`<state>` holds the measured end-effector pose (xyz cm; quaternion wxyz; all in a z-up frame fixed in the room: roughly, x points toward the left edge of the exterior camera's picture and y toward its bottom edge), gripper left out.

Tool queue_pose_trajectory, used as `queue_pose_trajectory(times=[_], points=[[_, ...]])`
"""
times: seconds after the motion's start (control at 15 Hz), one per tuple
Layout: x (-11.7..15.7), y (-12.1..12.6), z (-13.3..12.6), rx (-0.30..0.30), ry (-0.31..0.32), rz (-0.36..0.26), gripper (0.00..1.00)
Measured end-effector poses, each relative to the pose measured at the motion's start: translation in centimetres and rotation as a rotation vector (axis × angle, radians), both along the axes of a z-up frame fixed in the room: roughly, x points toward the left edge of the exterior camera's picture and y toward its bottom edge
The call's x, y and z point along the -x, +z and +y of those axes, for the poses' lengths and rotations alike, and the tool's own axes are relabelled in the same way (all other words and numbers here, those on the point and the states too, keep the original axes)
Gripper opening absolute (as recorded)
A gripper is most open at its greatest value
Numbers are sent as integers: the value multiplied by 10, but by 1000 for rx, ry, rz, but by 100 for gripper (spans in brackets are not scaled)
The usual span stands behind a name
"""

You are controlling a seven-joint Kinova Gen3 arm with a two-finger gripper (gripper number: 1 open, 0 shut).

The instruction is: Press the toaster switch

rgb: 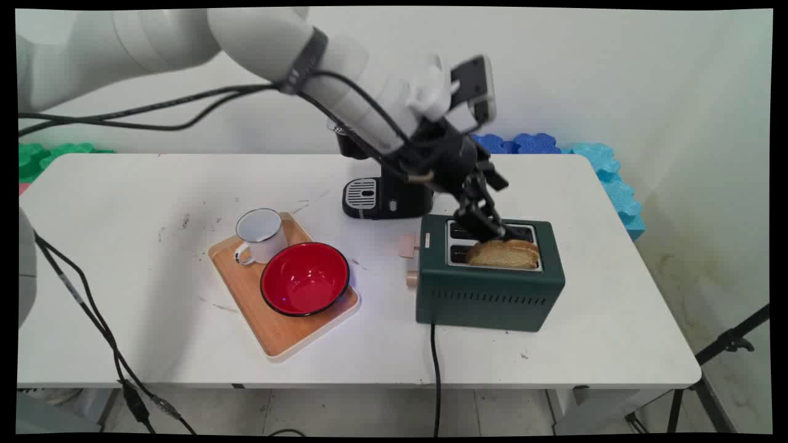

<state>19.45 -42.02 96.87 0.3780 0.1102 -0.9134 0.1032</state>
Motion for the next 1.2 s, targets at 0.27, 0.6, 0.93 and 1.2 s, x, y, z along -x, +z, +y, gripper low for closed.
queue_pose_trajectory(times=[0.27,0.6,0.93,1.2], points=[[-26,28,0,-1,52,51,100],[-85,45,11,-27,82,74,100],[-127,36,24,-69,112,76,0],[-148,20,31,-97,134,74,0]])
